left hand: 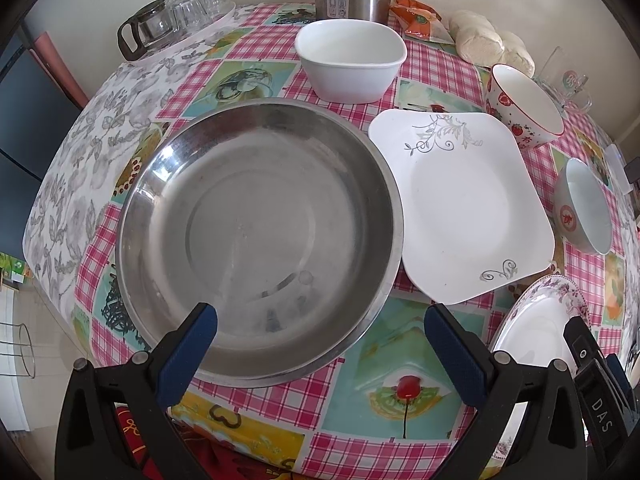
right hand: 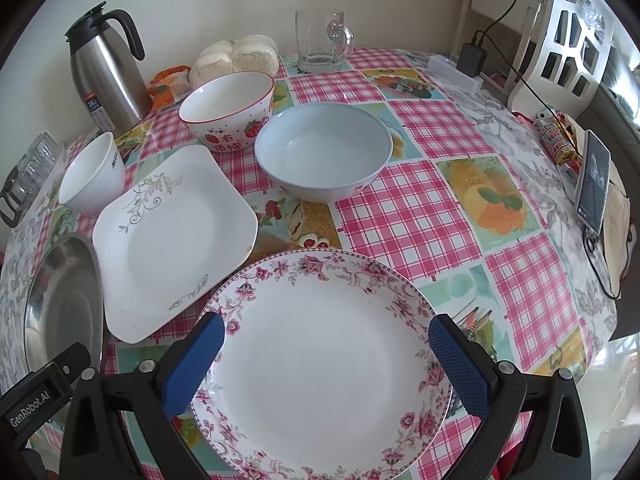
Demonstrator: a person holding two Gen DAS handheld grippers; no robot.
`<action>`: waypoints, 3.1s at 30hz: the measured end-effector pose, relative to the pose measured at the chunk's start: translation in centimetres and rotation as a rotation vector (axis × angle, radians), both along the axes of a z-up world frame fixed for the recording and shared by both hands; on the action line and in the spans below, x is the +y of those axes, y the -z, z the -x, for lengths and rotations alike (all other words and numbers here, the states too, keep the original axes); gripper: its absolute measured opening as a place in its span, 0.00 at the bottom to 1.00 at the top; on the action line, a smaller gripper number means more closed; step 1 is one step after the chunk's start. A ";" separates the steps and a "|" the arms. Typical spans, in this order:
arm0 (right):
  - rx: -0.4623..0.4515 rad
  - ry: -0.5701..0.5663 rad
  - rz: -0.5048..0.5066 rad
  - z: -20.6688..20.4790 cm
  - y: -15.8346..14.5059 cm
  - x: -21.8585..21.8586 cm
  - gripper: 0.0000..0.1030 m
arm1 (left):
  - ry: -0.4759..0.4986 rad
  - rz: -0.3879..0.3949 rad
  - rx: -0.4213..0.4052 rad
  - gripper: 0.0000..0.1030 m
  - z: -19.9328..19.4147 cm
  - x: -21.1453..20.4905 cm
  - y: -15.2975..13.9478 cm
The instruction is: Organize plates and bowls
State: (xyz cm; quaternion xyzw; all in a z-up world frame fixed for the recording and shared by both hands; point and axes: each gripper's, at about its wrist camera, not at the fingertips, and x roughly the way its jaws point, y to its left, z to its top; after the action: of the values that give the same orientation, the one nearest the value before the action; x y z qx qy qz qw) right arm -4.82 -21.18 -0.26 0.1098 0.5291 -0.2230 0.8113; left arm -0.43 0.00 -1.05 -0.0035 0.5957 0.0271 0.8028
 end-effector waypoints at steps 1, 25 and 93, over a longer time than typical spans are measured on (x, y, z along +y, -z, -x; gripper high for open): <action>0.002 0.000 0.000 0.0 0.0 0.0 1.00 | 0.000 0.000 0.000 1.00 0.0 0.0 0.0; 0.014 -0.004 0.000 0.0 0.4 0.1 1.00 | -0.004 -0.001 0.016 1.00 -0.2 -0.1 0.2; -0.052 -0.303 -0.436 -4.3 4.8 12.8 0.32 | -0.455 0.142 0.049 0.46 -4.6 17.2 4.7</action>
State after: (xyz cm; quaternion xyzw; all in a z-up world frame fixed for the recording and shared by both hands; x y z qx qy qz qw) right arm -0.52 -8.37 -5.04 0.2075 0.5539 0.0231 0.8060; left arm 4.13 17.16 -5.76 -0.1936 0.5991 0.1654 0.7591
